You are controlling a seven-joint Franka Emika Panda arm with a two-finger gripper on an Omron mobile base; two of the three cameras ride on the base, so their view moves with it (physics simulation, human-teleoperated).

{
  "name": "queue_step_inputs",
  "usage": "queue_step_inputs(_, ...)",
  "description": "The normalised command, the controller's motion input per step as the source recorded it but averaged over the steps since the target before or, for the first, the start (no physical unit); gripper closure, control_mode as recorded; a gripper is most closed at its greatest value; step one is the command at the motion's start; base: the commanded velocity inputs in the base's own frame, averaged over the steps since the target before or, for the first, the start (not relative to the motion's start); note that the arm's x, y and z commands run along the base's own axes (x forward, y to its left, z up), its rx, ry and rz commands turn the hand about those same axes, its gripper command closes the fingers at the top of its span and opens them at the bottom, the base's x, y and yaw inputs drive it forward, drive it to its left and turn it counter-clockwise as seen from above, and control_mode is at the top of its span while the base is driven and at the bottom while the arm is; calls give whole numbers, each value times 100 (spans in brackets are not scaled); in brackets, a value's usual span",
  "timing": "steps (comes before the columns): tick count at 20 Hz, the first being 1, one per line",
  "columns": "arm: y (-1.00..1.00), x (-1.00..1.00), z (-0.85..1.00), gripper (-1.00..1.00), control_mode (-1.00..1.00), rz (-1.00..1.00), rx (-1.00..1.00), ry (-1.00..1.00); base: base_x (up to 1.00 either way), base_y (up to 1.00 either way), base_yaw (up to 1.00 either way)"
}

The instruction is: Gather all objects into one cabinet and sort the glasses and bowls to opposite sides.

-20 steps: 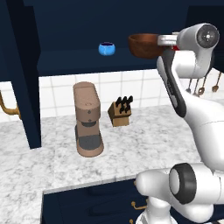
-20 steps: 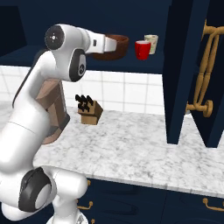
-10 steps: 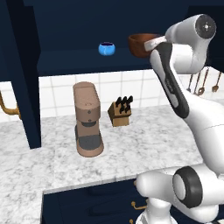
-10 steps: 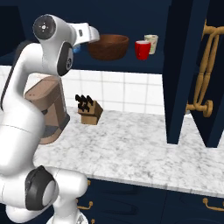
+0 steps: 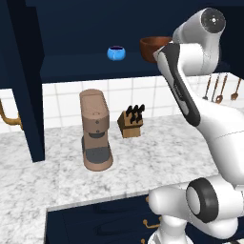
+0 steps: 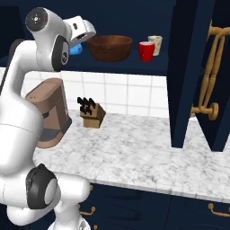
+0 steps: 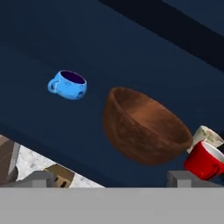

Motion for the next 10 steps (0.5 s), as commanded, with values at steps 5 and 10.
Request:
queue_step_inputs(5, 0, 2, 0, -100, -100, 0, -25, 10, 0, 0, 0)
queue_step_inputs(10, 0, 6, 0, -100, -100, -1, -24, 10, 0, 0, 0)
